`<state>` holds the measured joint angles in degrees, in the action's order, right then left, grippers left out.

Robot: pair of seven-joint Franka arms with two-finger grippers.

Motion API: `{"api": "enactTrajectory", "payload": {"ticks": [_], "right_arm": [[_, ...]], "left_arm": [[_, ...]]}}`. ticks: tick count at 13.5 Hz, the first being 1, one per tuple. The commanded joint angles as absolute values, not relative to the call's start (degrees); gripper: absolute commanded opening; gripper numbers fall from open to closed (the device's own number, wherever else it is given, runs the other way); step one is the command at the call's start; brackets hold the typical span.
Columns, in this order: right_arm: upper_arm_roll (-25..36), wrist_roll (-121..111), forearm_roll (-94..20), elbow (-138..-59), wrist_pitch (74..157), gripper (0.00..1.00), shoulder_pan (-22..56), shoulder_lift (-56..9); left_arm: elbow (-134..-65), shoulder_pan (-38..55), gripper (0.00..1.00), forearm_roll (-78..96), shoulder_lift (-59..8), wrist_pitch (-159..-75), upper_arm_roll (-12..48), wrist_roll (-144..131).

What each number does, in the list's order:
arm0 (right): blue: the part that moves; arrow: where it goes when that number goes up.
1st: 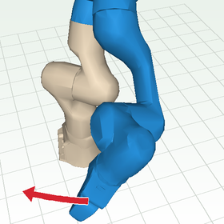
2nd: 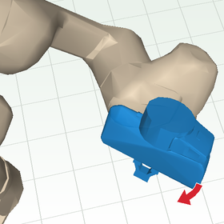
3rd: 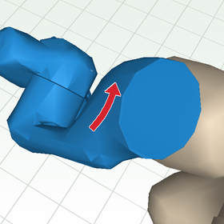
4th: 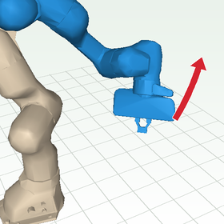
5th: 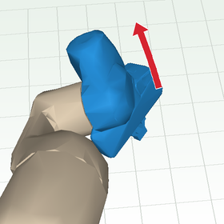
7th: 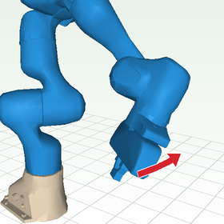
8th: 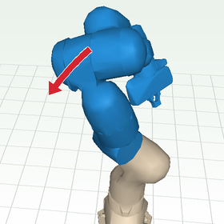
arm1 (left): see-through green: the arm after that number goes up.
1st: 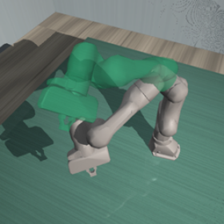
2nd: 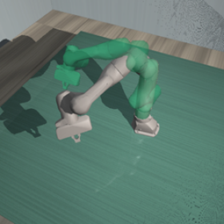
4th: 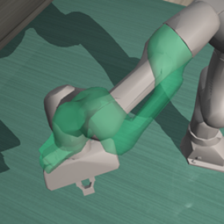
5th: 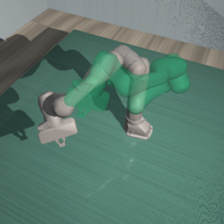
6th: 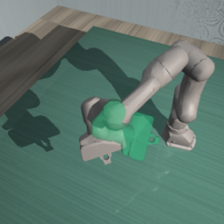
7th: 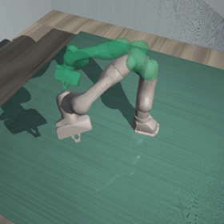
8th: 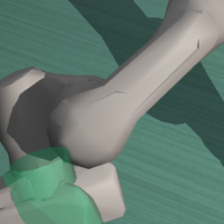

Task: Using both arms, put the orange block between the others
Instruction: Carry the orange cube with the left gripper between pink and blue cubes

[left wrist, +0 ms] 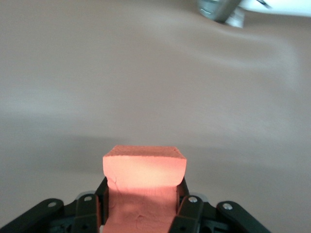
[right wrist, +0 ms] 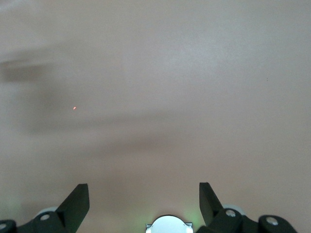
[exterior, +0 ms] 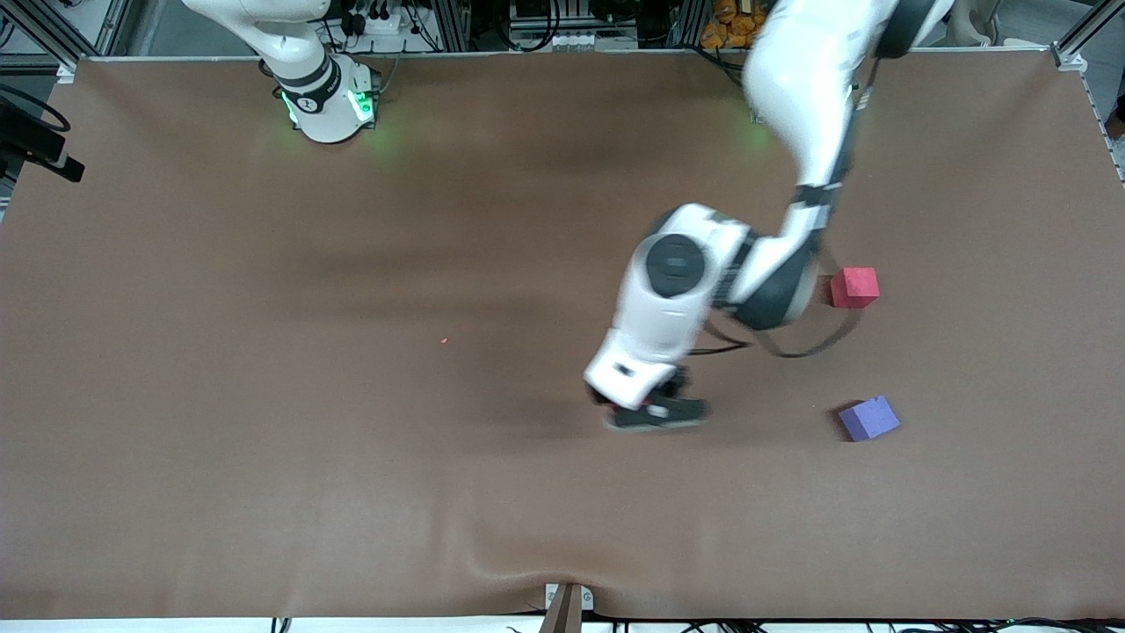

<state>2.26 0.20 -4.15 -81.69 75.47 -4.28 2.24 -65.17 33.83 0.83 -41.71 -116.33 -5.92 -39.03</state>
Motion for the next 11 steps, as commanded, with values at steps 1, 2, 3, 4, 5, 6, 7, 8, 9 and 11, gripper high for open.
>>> {"api": "enactTrajectory", "payload": {"ticks": [1,2,3,4,5,6,7,8,9,11], "right_arm": [[2.29,1.05,-3.25,-81.65,74.62,1.00,-4.04,2.90],[2.46,1.05,-3.25,-81.65,74.62,1.00,-4.22,2.90],[2.55,0.97,-3.25,-81.65,74.53,1.00,-4.39,2.99],[2.64,0.88,-3.34,-81.56,74.44,1.00,-4.39,2.99],[2.55,0.97,-3.34,-81.56,74.53,1.00,-4.39,2.99],[2.55,1.05,-3.34,-81.48,74.44,1.00,-4.31,2.99],[2.46,0.97,-3.34,-81.47,74.44,1.00,-4.31,2.99],[2.37,1.05,-3.34,-81.47,74.44,1.00,-4.22,2.99],[2.29,1.05,-3.34,-81.47,74.44,1.00,-4.04,2.99],[2.11,1.05,-3.43,-81.47,74.44,1.00,-3.87,2.99]], "left_arm": [[-69.25,30.25,0.00,1.49,-36.49,-109.80,-5.54,-39.46],[-71.00,27.62,0.00,1.49,-34.21,-108.38,-5.36,-38.42],[-74.32,24.47,0.00,1.76,-31.41,-108.20,-4.75,-37.45],[-77.84,21.91,0.00,1.93,-28.94,-108.19,-4.22,-33.87],[-80.92,19.19,0.00,2.19,-27.18,-108.28,-4.13,-28.79],[-84.25,16.55,0.00,2.20,-25.42,-108.98,-3.87,-25.00],[-86.98,14.61,0.00,2.20,-24.36,-110.29,-3.69,-22.18],[-89.62,13.28,0.00,2.20,-22.95,-111.17,-3.78,-20.41],[-92.26,12.40,0.00,2.11,-22.16,-112.75,-3.87,-19.09],[-95.61,9.07,0.00,2.11,-21.27,-115.21,-3.69,-15.92]]}}
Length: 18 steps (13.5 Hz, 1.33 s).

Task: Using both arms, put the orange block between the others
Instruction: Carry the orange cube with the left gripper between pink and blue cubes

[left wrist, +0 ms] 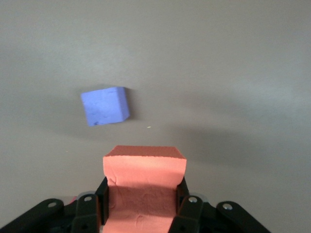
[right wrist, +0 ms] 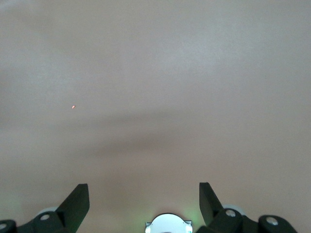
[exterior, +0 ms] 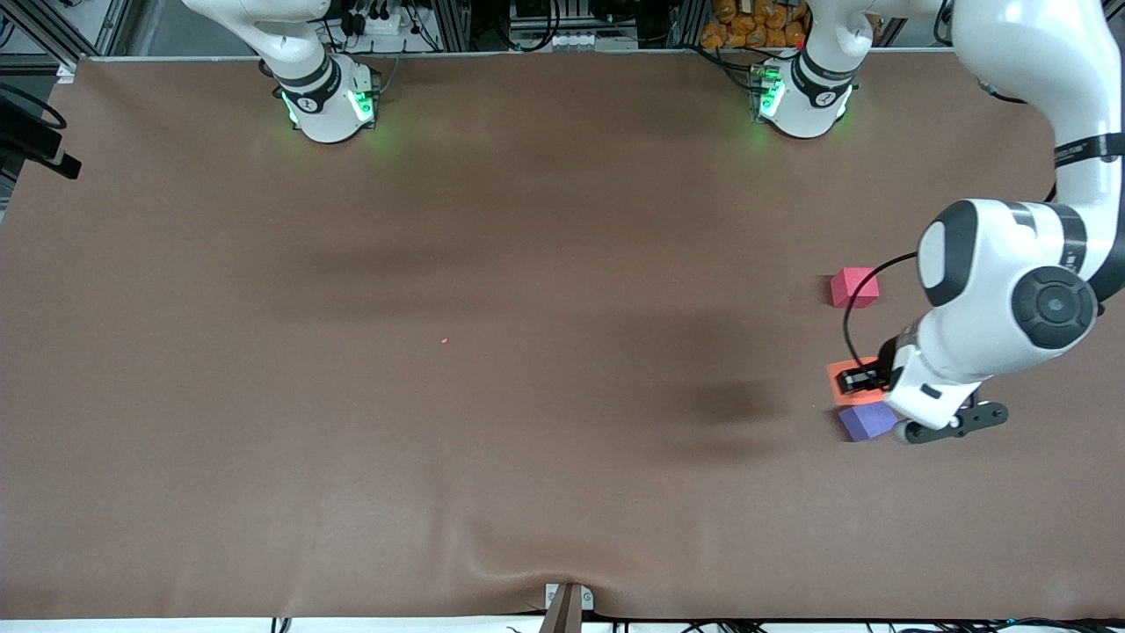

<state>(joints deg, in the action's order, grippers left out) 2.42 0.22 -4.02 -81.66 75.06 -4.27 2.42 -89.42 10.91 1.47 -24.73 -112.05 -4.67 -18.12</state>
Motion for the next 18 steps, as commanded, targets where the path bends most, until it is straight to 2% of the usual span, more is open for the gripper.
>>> {"api": "enactTrajectory", "payload": {"ticks": [1,5,11,15,18], "right_arm": [[2.11,1.05,-3.43,-81.47,74.44,1.00,-3.87,2.90],[2.11,1.05,-3.43,-81.47,74.44,1.00,-3.96,2.99],[2.11,0.97,-3.43,-81.47,73.83,1.00,-3.87,2.90],[2.20,0.97,-3.43,-81.47,73.83,1.00,-3.87,2.90],[2.20,0.97,-3.34,-81.47,73.83,1.00,-3.87,2.90]], "left_arm": [[-96.76,8.27,0.00,2.11,-20.75,-116.27,-3.78,-14.69],[-103.08,2.21,0.00,2.11,-20.21,-126.10,-3.69,-2.65],[-118.19,1.58,0.00,2.11,-18.63,-144.11,-3.17,-2.37],[-124.44,1.50,0.00,2.11,-18.54,-150.97,-1.76,-2.29],[-126.21,1.49,0.00,1.93,-19.42,-154.95,-1.14,-1.85]]}}
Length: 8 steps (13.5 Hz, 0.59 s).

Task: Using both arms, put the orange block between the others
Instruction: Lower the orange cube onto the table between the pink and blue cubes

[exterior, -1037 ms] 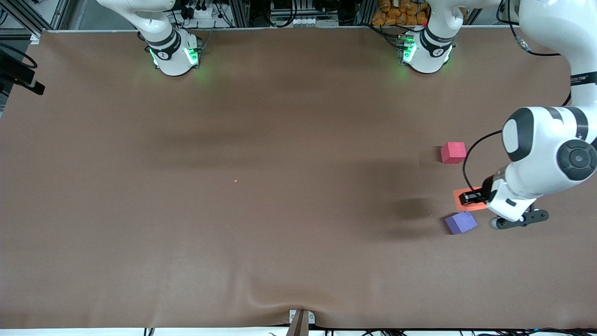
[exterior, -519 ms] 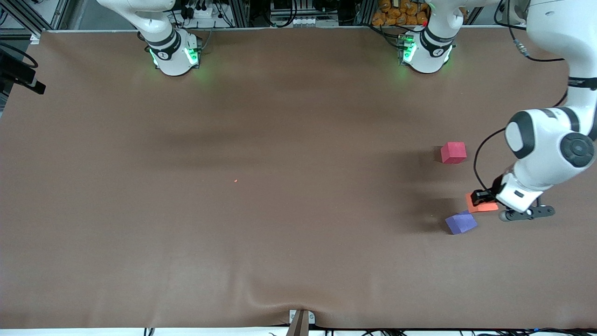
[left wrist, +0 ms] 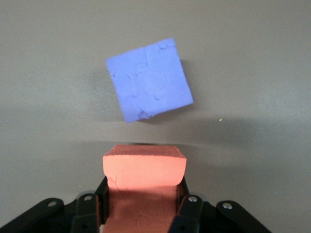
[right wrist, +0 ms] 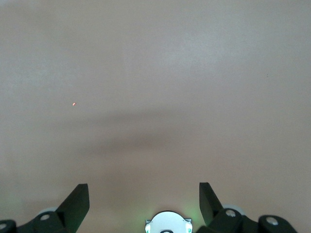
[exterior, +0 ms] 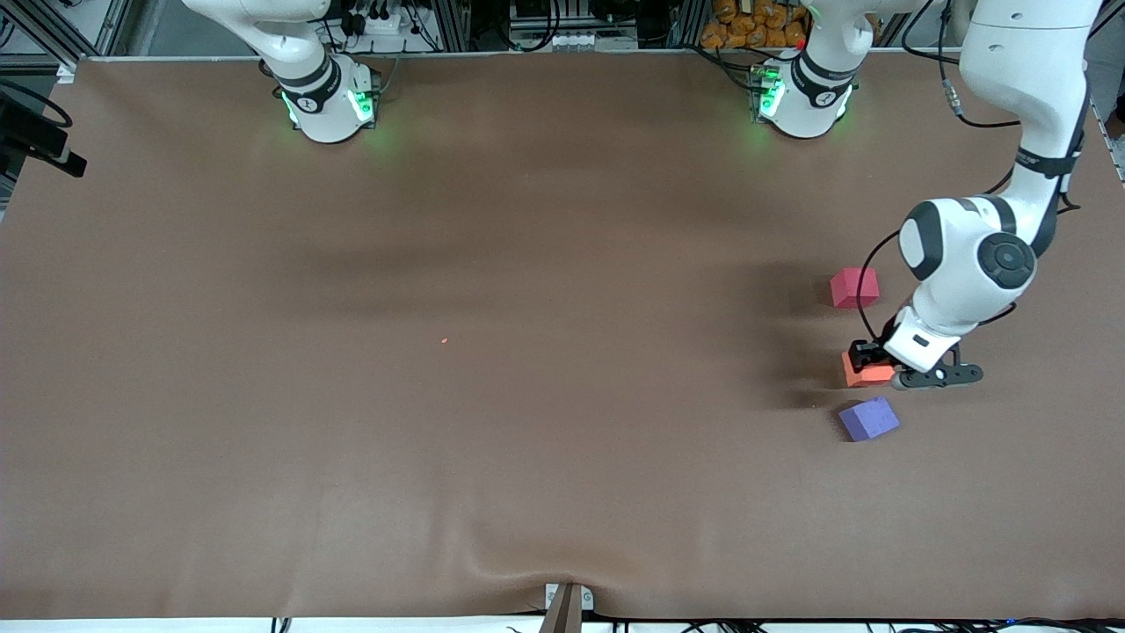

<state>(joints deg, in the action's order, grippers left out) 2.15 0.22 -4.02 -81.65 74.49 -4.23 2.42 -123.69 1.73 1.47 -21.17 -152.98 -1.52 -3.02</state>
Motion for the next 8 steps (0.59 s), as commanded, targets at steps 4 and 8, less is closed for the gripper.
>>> {"api": "enactTrajectory", "payload": {"ticks": [4,8], "right_arm": [[2.11,0.97,-3.43,-81.39,73.83,1.00,-3.87,2.90],[2.20,0.88,-3.43,-81.47,73.83,1.00,-3.87,2.90]], "left_arm": [[-127.18,-0.07,0.00,1.93,-19.51,-155.13,-1.06,5.33],[-127.53,-1.49,0.00,1.93,-19.86,-155.13,-0.88,8.61]]}}
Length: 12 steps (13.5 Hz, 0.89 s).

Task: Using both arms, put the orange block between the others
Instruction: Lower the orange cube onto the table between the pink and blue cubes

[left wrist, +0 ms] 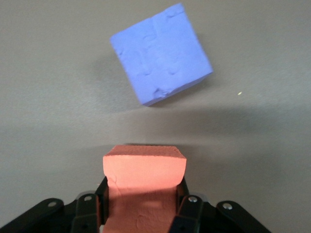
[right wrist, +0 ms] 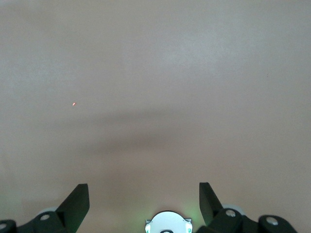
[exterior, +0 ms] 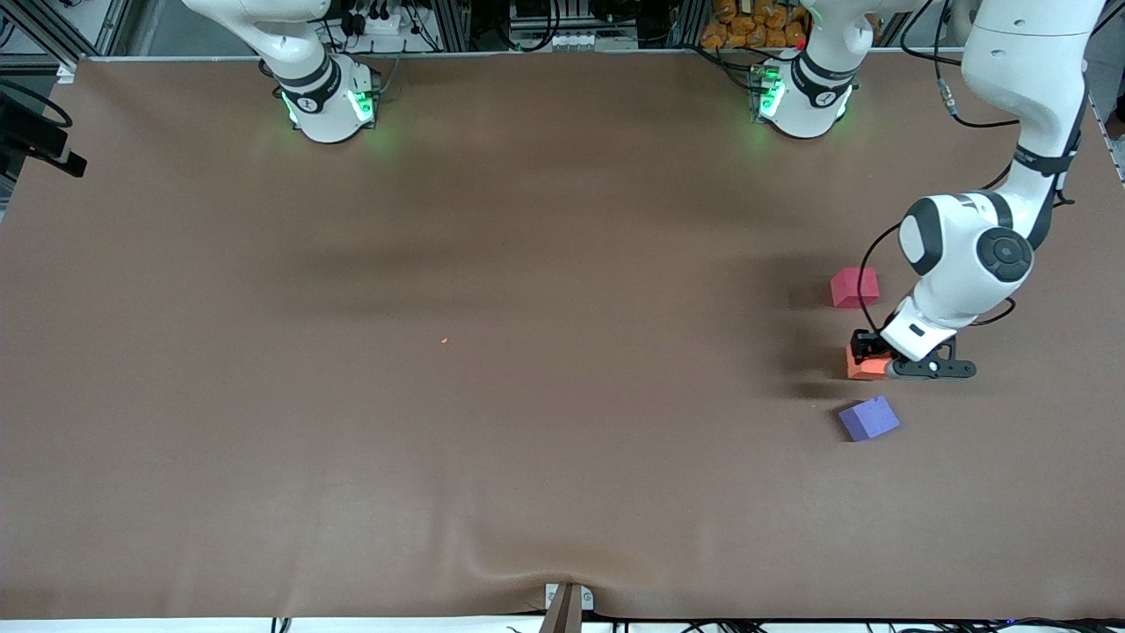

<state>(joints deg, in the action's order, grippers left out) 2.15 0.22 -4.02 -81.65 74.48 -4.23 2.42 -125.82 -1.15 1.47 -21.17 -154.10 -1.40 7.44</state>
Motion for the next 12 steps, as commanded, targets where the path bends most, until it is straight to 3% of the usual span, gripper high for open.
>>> {"api": "enactTrajectory", "payload": {"ticks": [1,12], "right_arm": [[2.20,0.88,-3.43,-81.47,73.83,1.00,-3.87,2.90],[2.20,0.44,-3.34,-81.39,73.83,1.00,-3.87,2.90]], "left_arm": [[-127.53,-1.49,0.00,2.02,-19.78,-155.13,-0.88,8.53],[-127.88,-1.58,0.00,2.20,-21.27,-156.88,0.44,8.53]]}}
